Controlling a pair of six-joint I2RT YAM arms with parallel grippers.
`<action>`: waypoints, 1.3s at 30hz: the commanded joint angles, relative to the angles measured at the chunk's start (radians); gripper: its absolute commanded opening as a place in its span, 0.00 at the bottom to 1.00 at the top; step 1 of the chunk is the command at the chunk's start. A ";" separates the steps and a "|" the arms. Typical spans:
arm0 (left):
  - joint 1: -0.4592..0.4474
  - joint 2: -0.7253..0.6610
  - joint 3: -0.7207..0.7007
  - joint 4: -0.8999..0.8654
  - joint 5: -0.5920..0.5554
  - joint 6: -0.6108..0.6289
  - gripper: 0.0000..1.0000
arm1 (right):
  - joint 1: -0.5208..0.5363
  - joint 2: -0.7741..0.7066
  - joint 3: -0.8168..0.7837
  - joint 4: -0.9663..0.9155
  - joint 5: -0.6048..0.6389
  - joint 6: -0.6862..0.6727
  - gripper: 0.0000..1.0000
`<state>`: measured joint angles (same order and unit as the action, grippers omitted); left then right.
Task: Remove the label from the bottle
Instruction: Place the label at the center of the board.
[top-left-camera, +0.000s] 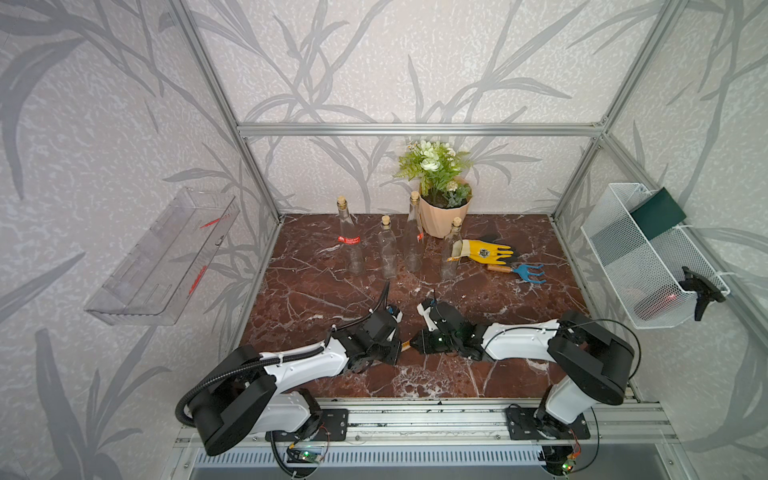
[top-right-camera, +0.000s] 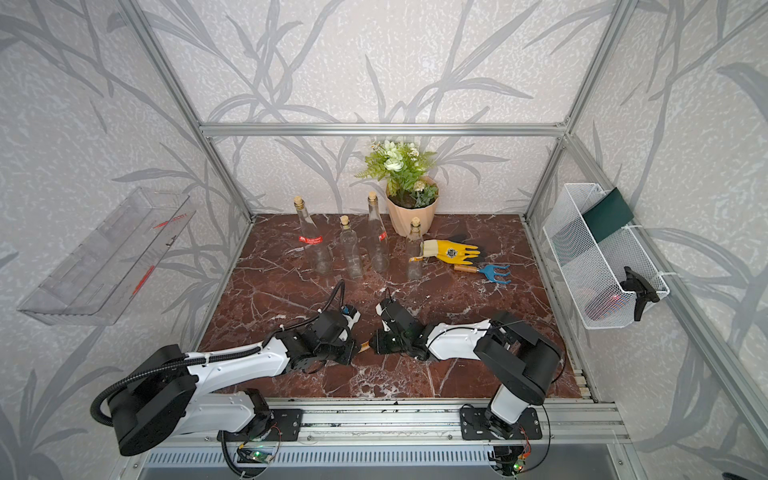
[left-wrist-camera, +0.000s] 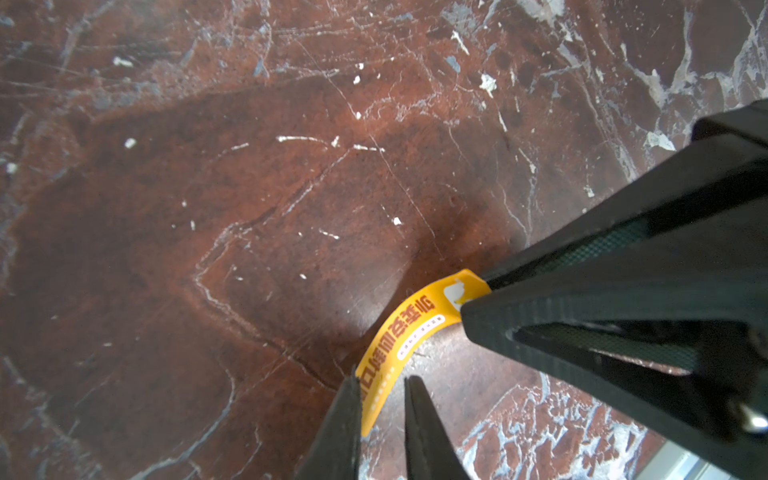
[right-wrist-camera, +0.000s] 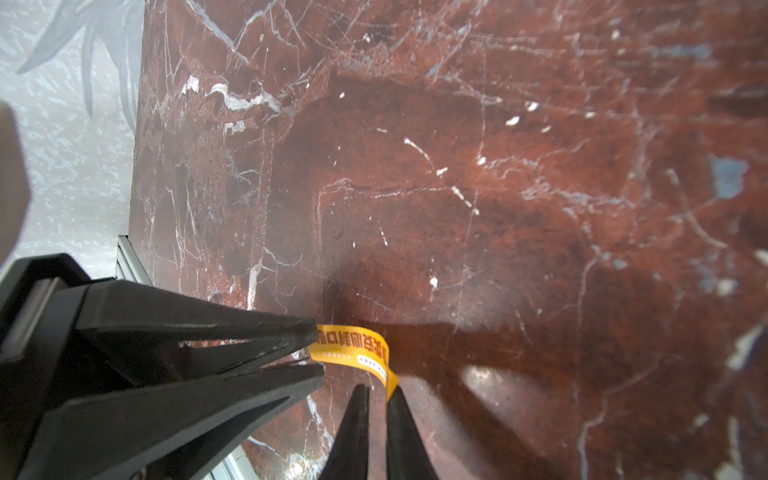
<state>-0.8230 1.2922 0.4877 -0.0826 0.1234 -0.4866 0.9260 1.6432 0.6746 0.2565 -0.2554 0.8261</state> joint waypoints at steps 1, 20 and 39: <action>-0.004 0.006 -0.004 -0.012 -0.019 -0.017 0.21 | 0.007 0.003 0.022 -0.015 -0.006 -0.005 0.13; -0.005 0.034 -0.018 0.007 -0.015 -0.031 0.21 | 0.011 -0.012 0.017 -0.019 -0.001 -0.009 0.18; -0.007 0.014 -0.031 -0.003 -0.024 -0.038 0.20 | 0.013 -0.070 0.005 -0.051 0.032 -0.027 0.37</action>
<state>-0.8242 1.3209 0.4782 -0.0696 0.1211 -0.5095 0.9318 1.6150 0.6750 0.2382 -0.2443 0.8139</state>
